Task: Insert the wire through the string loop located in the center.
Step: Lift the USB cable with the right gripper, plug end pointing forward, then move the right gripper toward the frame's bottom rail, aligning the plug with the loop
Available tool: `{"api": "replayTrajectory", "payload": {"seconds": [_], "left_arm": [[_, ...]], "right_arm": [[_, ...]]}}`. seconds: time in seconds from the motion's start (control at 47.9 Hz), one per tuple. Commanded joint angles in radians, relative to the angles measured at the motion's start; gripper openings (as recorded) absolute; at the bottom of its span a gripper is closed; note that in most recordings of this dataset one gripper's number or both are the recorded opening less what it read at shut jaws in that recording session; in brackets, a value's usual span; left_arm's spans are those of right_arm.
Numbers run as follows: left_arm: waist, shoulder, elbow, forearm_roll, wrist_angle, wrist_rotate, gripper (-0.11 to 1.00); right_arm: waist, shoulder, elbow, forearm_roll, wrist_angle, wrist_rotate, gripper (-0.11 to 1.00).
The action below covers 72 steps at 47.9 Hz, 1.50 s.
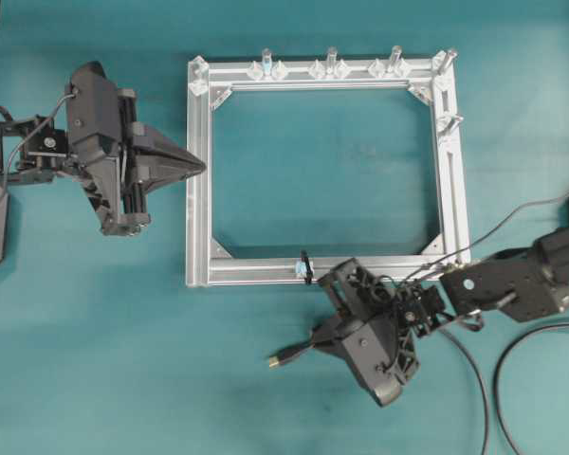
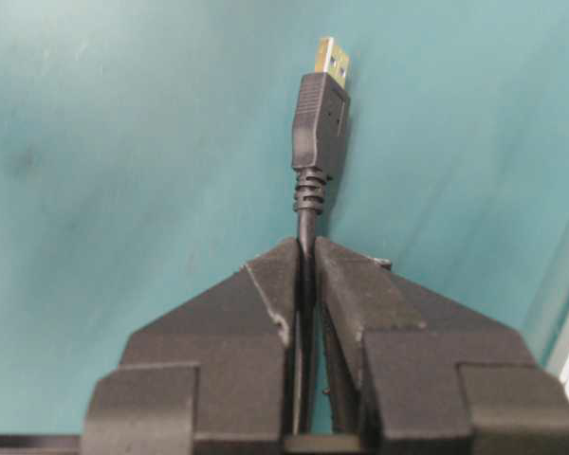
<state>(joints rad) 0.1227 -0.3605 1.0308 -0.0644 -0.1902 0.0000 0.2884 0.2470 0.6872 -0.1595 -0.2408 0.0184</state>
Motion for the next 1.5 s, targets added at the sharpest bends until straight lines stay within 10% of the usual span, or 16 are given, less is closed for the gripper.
{"api": "replayTrajectory", "payload": {"seconds": [0.0, 1.481], "left_arm": [[-0.003, -0.011, -0.009, 0.003, -0.005, 0.000, 0.06], [-0.003, -0.011, -0.009, 0.003, -0.005, -0.002, 0.06]], "right_arm": [[0.003, -0.061, 0.003, -0.002, -0.002, 0.002, 0.07], [0.012, -0.373, 0.178, 0.011, 0.173, 0.006, 0.07]]}}
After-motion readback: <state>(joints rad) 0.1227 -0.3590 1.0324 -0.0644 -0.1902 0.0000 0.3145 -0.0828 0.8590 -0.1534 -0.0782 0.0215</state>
